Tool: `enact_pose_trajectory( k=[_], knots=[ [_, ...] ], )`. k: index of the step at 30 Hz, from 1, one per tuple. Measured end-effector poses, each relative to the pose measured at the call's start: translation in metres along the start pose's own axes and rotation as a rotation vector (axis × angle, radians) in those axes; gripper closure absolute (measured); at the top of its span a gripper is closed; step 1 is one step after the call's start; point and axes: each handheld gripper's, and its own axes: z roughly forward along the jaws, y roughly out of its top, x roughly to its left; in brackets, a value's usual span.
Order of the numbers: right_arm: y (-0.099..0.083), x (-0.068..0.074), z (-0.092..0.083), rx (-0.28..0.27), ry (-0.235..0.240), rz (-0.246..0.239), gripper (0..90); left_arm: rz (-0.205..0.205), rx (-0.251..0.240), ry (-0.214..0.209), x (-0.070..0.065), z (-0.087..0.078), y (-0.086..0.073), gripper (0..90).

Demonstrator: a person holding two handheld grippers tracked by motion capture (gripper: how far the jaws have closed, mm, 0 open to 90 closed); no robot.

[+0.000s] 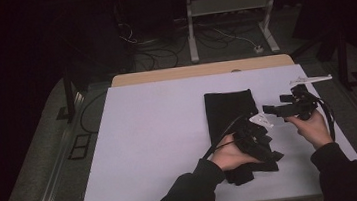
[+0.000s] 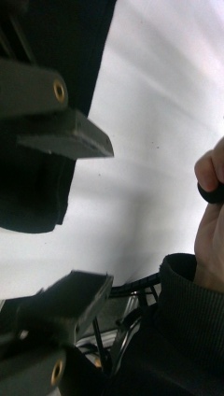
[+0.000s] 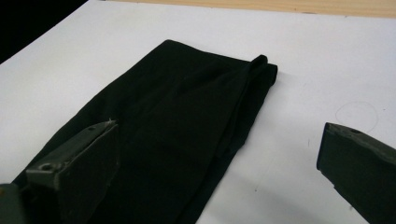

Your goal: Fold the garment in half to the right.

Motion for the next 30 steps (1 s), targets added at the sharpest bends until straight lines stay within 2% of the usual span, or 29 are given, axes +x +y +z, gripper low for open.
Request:
enact_pose_trajectory(
  k=[3, 8, 14, 19, 30],
  knots=[
    [-0.002, 0.001, -0.004, -0.007, -0.002, -0.009, 0.0, 0.005, -0.002, 0.004, 0.0, -0.003, -0.001, 16.7],
    [-0.004, 0.004, -0.009, -0.01, -0.007, -0.02, 0.0, 0.012, -0.006, -0.022, 0.001, -0.007, -0.002, 0.0],
    [-0.006, 0.007, -0.016, -0.022, -0.007, -0.03, 0.0, 0.023, -0.005, 0.001, 0.0, -0.014, -0.004, 0.0],
    [-0.01, 0.01, -0.02, -0.015, -0.007, -0.042, 0.0, 0.053, 0.012, 0.03, 0.0, -0.022, -0.006, 0.0],
    [-0.017, 0.013, -0.033, -0.023, -0.017, -0.053, 0.0, 0.055, 0.002, 0.103, 0.006, -0.046, -0.017, 0.0]
  ],
)
